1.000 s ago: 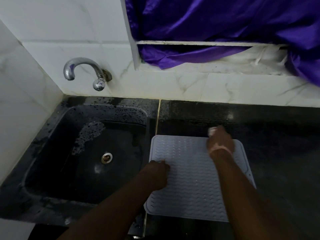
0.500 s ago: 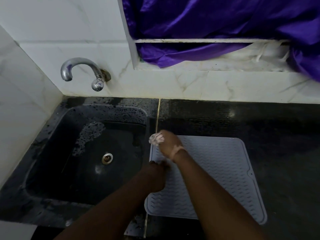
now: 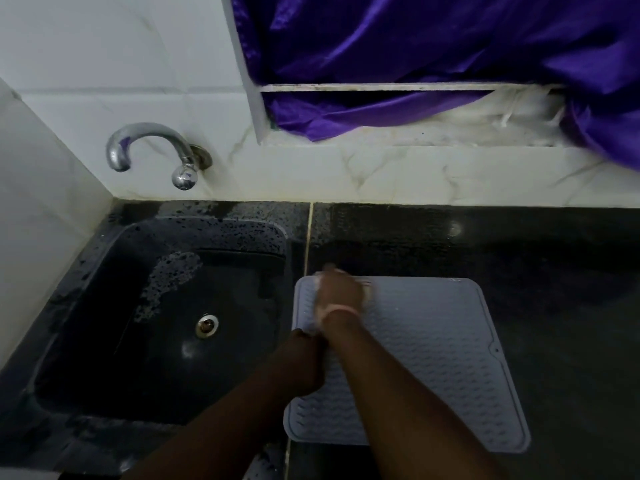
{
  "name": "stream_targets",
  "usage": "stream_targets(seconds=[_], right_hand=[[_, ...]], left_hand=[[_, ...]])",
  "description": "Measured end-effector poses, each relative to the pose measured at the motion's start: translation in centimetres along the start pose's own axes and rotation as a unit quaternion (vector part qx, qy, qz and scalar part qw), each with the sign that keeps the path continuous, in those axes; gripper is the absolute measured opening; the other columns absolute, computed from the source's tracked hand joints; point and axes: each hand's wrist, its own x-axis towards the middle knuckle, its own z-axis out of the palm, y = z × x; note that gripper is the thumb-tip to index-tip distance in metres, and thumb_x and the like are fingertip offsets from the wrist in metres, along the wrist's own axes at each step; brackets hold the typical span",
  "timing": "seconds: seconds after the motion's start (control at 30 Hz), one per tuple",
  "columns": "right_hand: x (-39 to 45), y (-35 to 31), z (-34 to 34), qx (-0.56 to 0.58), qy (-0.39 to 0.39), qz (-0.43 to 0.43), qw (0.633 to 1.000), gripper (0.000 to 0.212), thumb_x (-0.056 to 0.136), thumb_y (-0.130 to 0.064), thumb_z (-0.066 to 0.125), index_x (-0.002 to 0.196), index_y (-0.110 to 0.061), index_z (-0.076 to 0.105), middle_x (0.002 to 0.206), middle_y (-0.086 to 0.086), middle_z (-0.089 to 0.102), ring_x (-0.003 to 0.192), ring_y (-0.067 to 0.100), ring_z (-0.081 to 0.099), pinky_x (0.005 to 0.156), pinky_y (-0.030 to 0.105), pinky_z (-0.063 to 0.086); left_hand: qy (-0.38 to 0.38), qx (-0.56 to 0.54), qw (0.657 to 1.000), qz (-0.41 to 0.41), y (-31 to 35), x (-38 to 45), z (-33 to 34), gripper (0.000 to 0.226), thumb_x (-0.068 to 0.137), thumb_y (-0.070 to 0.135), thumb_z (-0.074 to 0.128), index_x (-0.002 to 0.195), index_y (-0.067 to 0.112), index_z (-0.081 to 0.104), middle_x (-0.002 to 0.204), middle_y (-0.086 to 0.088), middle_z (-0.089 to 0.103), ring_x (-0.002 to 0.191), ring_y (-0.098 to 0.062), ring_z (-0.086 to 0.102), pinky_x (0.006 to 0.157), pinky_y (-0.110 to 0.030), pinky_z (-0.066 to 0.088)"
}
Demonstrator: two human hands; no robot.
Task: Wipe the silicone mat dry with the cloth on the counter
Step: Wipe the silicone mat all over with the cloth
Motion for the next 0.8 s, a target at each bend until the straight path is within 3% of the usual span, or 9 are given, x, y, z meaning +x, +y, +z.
stream_targets(seconds=[0.07,0.1,0.17,0.23,0.3,0.4,0.47,0.6,0.8], right_hand=[[-0.8,-2.7,0.1,0.032,-0.081,-0.089,0.992,0.024,0.099,-0.032,0.048,0.112,-0.017,0.061,0.1,0.011,0.071,0.096,0.033,0.068,0.088,0.043,0.053],[-0.8,-2.9,-0.3,0.057,-0.123,-0.11,0.985,0.025,0.099,-0.032,0.05,0.116,-0.017,0.06,0.104,0.013,0.071,0.098,0.034,0.067,0.089,0.043,0.053],[-0.2,-1.3,-2.1,0.101,-0.146,-0.099,0.979,0.022,0.097,-0.027,0.054,0.115,-0.018,0.061,0.11,0.013,0.07,0.103,0.034,0.066,0.091,0.041,0.054],[0.6,2.9,-4.3,0.145,-0.09,-0.045,0.984,0.019,0.095,-0.023,0.057,0.112,-0.018,0.062,0.111,0.01,0.071,0.105,0.031,0.067,0.09,0.036,0.054],[1.7,8.8,-6.5,0.177,-0.005,0.057,0.983,0.018,0.095,-0.019,0.057,0.112,-0.017,0.063,0.108,0.007,0.073,0.105,0.028,0.068,0.092,0.036,0.054],[3.0,17.4,-9.4,0.078,0.102,0.215,0.968,0.022,0.099,-0.022,0.049,0.117,-0.012,0.058,0.113,0.015,0.07,0.11,0.034,0.065,0.097,0.043,0.049],[3.1,19.5,-9.7,0.047,0.104,0.254,0.961,0.028,0.1,-0.026,0.045,0.123,-0.012,0.056,0.119,0.016,0.068,0.116,0.035,0.062,0.102,0.045,0.044],[2.0,13.9,-6.3,-0.003,0.068,0.178,0.982,0.022,0.1,-0.023,0.044,0.115,-0.011,0.056,0.107,0.011,0.07,0.1,0.031,0.067,0.086,0.039,0.051],[-1.8,0.1,-1.7,-0.003,-0.058,-0.077,0.995,0.022,0.099,-0.027,0.051,0.115,-0.015,0.06,0.099,0.01,0.07,0.095,0.034,0.067,0.085,0.043,0.052]], left_hand=[[0.022,-0.024,0.999,0.021,0.1,-0.2,0.5,0.033,0.041,0.009,0.097,0.064,0.002,0.075,0.064,-0.008,0.071,0.055,-0.023,0.069,0.053,-0.02,0.054],[0.023,-0.04,0.999,0.024,-0.1,-0.1,0.7,0.036,0.04,0.006,0.098,0.067,0.0,0.075,0.066,-0.009,0.072,0.055,-0.022,0.069,0.051,-0.019,0.053],[0.006,-0.074,0.997,-0.005,-0.2,0.2,0.3,0.047,0.073,0.012,0.082,0.115,-0.004,0.069,0.111,-0.013,0.072,0.094,-0.025,0.071,0.078,-0.02,0.051],[-0.039,-0.077,0.995,-0.047,-0.6,0.3,0.9,0.062,0.091,0.023,0.06,0.149,0.008,0.042,0.146,-0.007,0.052,0.126,-0.026,0.055,0.102,-0.024,0.039],[-0.059,-0.099,0.991,-0.074,-0.4,0.5,0.7,0.067,0.094,0.025,0.058,0.155,0.018,0.033,0.156,-0.003,0.04,0.137,-0.024,0.045,0.109,-0.023,0.035],[-0.076,-0.109,0.986,-0.099,0.1,0.7,0.4,0.071,0.093,0.024,0.062,0.156,0.022,0.031,0.161,-0.003,0.033,0.143,-0.021,0.038,0.112,-0.021,0.031],[-0.078,-0.1,0.986,-0.104,0.2,0.7,0.3,0.07,0.093,0.026,0.062,0.156,0.023,0.03,0.164,-0.005,0.024,0.144,-0.023,0.035,0.113,-0.021,0.03],[-0.088,-0.1,0.985,-0.109,0.1,1.1,0.3,0.069,0.095,0.026,0.06,0.157,0.026,0.028,0.166,-0.006,0.019,0.147,-0.021,0.03,0.112,-0.022,0.027],[-0.077,-0.096,0.984,-0.13,-0.1,1.0,1.1,0.046,0.096,0.032,0.056,0.14,0.017,0.051,0.136,-0.001,0.059,0.125,-0.02,0.053,0.096,-0.019,0.032]])
